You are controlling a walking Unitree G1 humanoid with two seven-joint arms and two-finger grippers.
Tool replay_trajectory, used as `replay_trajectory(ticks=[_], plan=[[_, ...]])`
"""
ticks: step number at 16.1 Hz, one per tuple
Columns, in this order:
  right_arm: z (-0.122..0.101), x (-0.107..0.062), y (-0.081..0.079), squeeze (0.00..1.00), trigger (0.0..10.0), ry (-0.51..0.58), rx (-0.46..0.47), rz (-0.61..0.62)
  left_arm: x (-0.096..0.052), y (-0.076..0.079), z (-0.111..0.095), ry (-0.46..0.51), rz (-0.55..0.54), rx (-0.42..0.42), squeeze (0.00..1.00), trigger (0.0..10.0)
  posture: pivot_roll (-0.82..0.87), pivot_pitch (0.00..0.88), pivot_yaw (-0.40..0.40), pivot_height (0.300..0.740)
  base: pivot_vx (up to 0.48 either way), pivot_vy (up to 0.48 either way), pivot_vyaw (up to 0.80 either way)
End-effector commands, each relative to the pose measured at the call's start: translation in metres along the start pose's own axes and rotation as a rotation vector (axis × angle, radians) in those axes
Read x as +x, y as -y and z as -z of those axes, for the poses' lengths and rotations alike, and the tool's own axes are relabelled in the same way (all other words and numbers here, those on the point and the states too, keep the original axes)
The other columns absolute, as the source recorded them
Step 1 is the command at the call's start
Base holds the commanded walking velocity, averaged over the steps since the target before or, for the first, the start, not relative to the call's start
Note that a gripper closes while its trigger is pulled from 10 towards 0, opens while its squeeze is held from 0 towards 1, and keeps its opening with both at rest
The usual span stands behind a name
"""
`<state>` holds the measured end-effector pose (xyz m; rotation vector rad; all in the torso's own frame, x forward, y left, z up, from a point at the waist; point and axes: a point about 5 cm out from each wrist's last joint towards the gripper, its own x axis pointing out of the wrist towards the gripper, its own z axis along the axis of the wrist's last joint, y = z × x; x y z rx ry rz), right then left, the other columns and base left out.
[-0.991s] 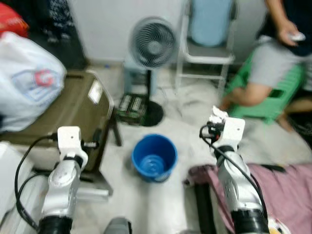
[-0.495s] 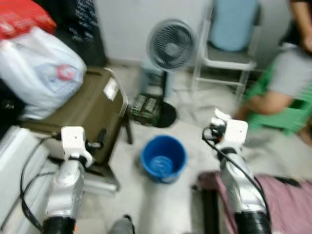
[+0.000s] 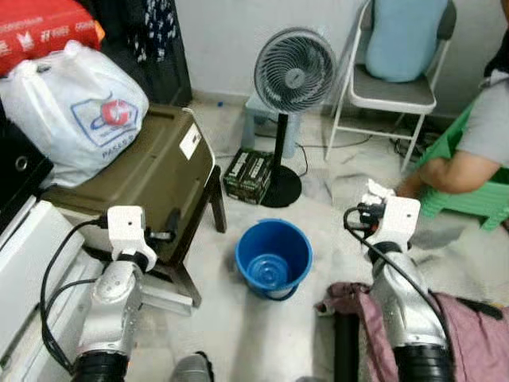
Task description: Clean up the room
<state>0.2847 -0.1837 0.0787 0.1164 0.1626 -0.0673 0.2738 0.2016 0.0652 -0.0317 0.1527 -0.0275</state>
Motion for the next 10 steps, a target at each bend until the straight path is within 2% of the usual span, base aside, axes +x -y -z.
replay_trajectory(ticks=[1, 3, 10], plan=[[-0.0017, 0.0013, -0.006, 0.0, 10.0, 0.005, -0.003, -0.019, -0.0009, -0.0024, -0.0003, -0.002, -0.006, 0.004, 0.0, 10.0, -0.01, 0.061, -0.032, 0.74, 0.0, 0.0, 0.0], [-0.0018, 0.0017, -0.0066, 0.0, 10.0, 0.006, -0.003, -0.022, -0.0009, -0.0021, -0.0006, -0.002, -0.003, 0.005, 0.0, 10.0, -0.01, 0.061, -0.032, 0.74, 0.124, 0.0, 0.0], [-0.0018, 0.0014, -0.007, 0.0, 10.0, 0.007, -0.001, -0.023, -0.0011, -0.0017, -0.0004, 0.001, 0.0, 0.004, 0.0, 10.0, -0.01, 0.063, -0.035, 0.74, 0.299, 0.0, 0.0]])
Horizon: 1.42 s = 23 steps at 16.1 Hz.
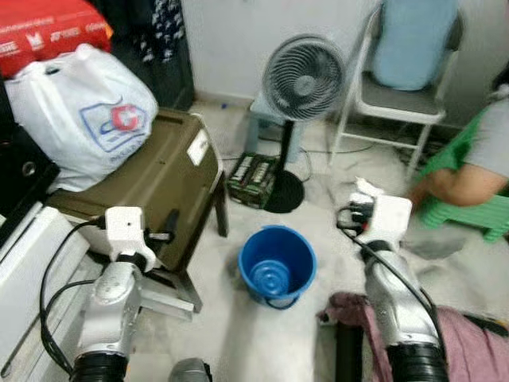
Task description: Clean up the room
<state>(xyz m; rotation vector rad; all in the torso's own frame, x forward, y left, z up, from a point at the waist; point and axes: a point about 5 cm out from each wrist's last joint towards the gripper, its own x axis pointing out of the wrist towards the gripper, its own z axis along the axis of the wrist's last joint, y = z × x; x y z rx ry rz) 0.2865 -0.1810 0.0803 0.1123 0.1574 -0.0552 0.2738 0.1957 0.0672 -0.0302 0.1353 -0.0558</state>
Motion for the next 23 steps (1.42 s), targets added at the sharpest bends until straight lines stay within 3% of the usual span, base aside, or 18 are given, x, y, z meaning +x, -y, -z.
replay_trajectory(ticks=[1, 11, 16, 23], plan=[[-0.0006, 0.0003, -0.004, 0.0, 10.0, 0.003, 0.005, -0.011, -0.001, -0.0075, 0.0011, -0.015, -0.028, -0.001, 0.0, 10.0, -0.01, 0.063, -0.035, 0.74, 0.326, 0.0, 0.0], [-0.0027, 0.0028, -0.0054, 0.0, 10.0, 0.01, -0.001, -0.016, 0.0018, -0.009, 0.0003, -0.021, -0.043, 0.001, 0.0, 10.0, -0.01, 0.072, -0.035, 0.74, 0.286, 0.0, 0.0], [-0.0027, 0.0034, -0.0066, 0.0, 10.0, 0.011, 0.002, -0.016, 0.0011, -0.0167, 0.0032, -0.052, -0.052, 0.028, 0.0, 10.0, -0.01, 0.074, -0.034, 0.74, 0.0, 0.0, 0.75], [-0.0024, 0.0035, -0.0058, 0.0, 10.0, 0.01, 0.005, -0.009, 0.0014, -0.0118, 0.0012, -0.033, 0.003, 0.029, 0.0, 10.0, -0.01, 0.073, -0.035, 0.74, 0.0, 0.0, 0.49]])
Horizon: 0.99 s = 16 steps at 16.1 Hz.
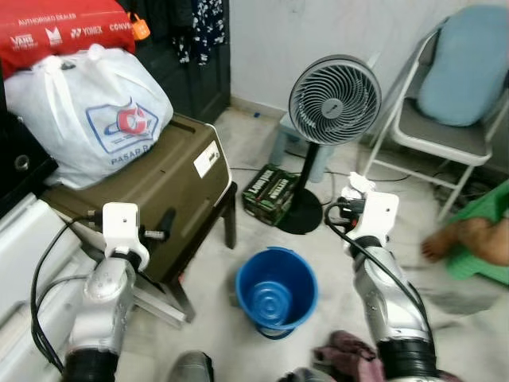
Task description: Clean up the room
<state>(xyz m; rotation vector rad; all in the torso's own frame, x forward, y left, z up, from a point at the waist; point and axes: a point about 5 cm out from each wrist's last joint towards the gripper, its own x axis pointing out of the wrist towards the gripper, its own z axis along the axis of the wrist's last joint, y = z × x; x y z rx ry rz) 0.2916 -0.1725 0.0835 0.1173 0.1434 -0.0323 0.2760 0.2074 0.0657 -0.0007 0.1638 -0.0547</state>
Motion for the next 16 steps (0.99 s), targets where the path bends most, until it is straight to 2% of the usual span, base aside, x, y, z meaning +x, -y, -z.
replay_trajectory(ticks=[1, 8, 10, 13, 14, 16], plan=[[0.001, -0.001, 0.004, 0.0, 10.0, -0.003, 0.002, 0.018, -0.001, 0.001, 0.0, -0.004, 0.01, 0.0, 0.0, 10.0, -0.01, 0.073, -0.035, 0.74, 0.0, 0.0, 0.0], [0.0, -0.001, 0.004, 0.0, 10.0, -0.003, 0.0, 0.018, -0.001, 0.002, 0.001, -0.001, 0.021, -0.005, 0.0, 10.0, -0.01, 0.071, -0.036, 0.74, 0.0, 0.0, 0.0], [0.0, -0.001, 0.003, 0.0, 10.0, -0.001, -0.005, 0.014, -0.001, 0.003, 0.001, 0.001, 0.024, -0.006, 0.0, 10.0, -0.01, 0.071, -0.037, 0.74, 0.255, 0.0, 0.0], [0.0, 0.0, 0.003, 0.0, 10.0, 0.005, -0.009, 0.009, -0.001, 0.004, -0.001, 0.01, 0.027, -0.009, 0.0, 10.0, -0.01, 0.071, -0.037, 0.74, 0.276, 0.0, 0.56], [-0.001, 0.0, 0.003, 0.0, 10.0, 0.006, -0.006, 0.012, -0.001, 0.006, -0.005, 0.027, 0.042, -0.044, 0.0, 10.0, -0.01, 0.071, -0.037, 0.74, 0.281, 0.0, 0.0], [-0.001, -0.001, 0.003, 0.0, 10.0, 0.007, -0.006, 0.014, -0.001, 0.014, -0.015, 0.066, 0.09, -0.063, 0.0, 10.0, -0.01, 0.072, -0.036, 0.74, 0.287, 0.0, 0.0]])
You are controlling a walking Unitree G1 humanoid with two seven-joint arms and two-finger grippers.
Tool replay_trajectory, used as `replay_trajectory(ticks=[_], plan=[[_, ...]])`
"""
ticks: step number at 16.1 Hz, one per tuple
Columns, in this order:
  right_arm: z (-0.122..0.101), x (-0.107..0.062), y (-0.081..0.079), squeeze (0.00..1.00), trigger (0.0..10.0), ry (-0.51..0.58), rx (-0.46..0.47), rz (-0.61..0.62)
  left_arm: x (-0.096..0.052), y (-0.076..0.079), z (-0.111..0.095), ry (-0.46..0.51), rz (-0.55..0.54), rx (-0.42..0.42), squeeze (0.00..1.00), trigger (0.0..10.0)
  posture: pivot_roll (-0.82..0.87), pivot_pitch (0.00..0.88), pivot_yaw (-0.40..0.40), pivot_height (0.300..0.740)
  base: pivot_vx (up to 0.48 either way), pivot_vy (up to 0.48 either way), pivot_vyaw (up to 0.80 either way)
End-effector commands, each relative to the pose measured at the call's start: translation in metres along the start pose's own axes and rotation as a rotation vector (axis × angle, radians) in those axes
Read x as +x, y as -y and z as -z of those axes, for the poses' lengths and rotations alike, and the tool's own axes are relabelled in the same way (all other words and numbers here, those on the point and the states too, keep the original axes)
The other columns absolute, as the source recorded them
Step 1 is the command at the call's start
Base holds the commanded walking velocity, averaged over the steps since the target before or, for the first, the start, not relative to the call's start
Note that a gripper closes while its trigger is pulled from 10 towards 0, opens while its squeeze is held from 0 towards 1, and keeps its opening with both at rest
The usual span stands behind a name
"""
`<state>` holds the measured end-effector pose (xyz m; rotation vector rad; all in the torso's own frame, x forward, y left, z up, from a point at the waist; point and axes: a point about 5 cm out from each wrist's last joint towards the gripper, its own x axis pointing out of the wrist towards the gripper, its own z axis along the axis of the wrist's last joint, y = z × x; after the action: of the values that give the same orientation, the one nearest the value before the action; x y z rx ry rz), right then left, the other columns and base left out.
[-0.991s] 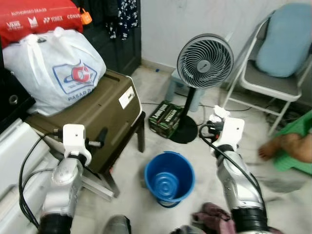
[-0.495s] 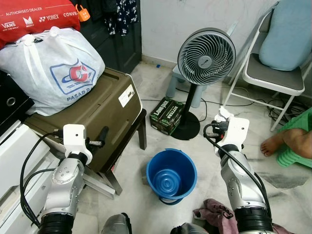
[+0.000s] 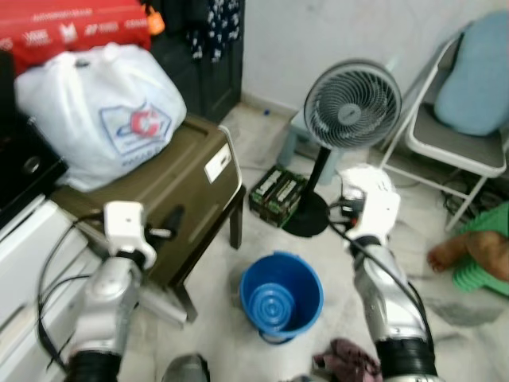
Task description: Clean up the room
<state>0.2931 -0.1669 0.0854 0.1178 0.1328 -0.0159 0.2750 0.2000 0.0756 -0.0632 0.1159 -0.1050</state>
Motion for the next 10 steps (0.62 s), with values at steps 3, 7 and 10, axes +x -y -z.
replay_trajectory(ticks=[3, 7, 10], plan=[[0.001, -0.002, 0.009, 0.0, 10.0, -0.004, -0.007, 0.029, 0.002, 0.014, -0.006, 0.019, 0.082, -0.031, 0.0, 10.0, -0.02, 0.071, -0.037, 0.74, 0.095, 0.0, 0.0], [0.0, -0.002, 0.01, 0.0, 10.0, -0.001, -0.01, 0.03, -0.001, 0.019, -0.006, 0.021, 0.117, -0.043, 0.0, 10.0, -0.02, 0.072, -0.041, 0.74, 0.0, 0.0, 0.0], [0.0, -0.001, 0.01, 0.0, 10.0, -0.001, -0.011, 0.029, -0.006, 0.031, -0.011, 0.025, 0.199, -0.065, 0.0, 10.0, -0.02, 0.071, -0.044, 0.74, 0.0, 0.0, 0.0]])
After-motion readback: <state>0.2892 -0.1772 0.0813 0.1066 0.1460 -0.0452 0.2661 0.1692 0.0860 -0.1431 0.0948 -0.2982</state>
